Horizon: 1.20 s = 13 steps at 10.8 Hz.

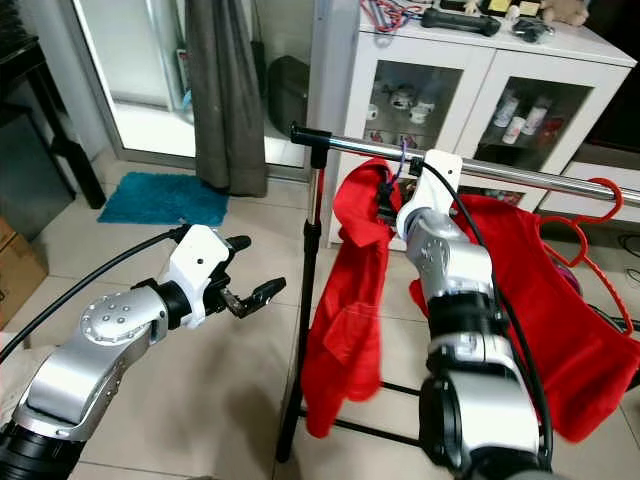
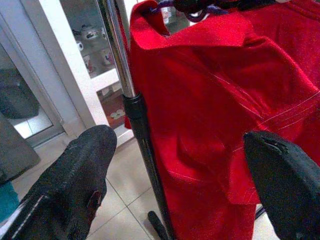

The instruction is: Hang hanger

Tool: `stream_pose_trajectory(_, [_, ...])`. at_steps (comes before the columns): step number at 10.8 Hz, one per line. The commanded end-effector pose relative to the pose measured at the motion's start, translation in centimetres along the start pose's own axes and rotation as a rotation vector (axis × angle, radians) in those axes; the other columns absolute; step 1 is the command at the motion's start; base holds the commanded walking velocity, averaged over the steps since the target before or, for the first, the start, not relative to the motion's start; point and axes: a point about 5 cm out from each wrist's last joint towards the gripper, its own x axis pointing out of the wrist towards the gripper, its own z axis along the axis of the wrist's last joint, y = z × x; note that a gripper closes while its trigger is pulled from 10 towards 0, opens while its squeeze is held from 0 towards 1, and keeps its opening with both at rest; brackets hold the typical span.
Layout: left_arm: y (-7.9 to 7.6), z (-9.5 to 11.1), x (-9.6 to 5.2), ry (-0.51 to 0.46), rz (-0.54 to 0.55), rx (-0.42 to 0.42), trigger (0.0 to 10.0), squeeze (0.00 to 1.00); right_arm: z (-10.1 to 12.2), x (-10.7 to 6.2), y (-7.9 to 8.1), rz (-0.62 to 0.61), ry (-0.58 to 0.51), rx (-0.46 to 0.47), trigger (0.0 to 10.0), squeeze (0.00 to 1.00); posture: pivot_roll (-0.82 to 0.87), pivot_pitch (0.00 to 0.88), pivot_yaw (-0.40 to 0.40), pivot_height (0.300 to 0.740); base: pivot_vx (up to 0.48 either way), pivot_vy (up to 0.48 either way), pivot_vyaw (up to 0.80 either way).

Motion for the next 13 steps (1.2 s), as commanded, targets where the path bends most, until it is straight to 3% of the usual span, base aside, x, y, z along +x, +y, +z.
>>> stream_pose_trajectory(1, [-0.1, 0.5, 0.1, -0.009, -0.011, 0.013, 10.0, 0.0, 0.7, 0.2, -0.4, -0.002, -0.016, 0.023, 0.2, 0.0, 0.1, 0.0, -0.082, 0.74, 0.0, 0.0, 0.0])
stream_pose_trajectory(10, [-0.3, 0.5, 0.3, -0.007, -0.022, 0.013, 10.0, 0.0, 0.8, 0.9, 0.2, 0.084, 0.017, 0.017, 0.0, 0.0, 0.09, 0.0, -0.083, 0.74, 0.0, 0.0, 0.0])
stream_pose_trajectory(13, [-1.4, 1.0, 0.0, -0.035, -0.148, -0.008, 10.0, 0.0, 0.8, 1.0, 0.2, 0.092, 0.019, 0.018, 0.0, 0.0, 0.09, 0.0, -0.08, 0.74, 0.0, 0.0, 0.0])
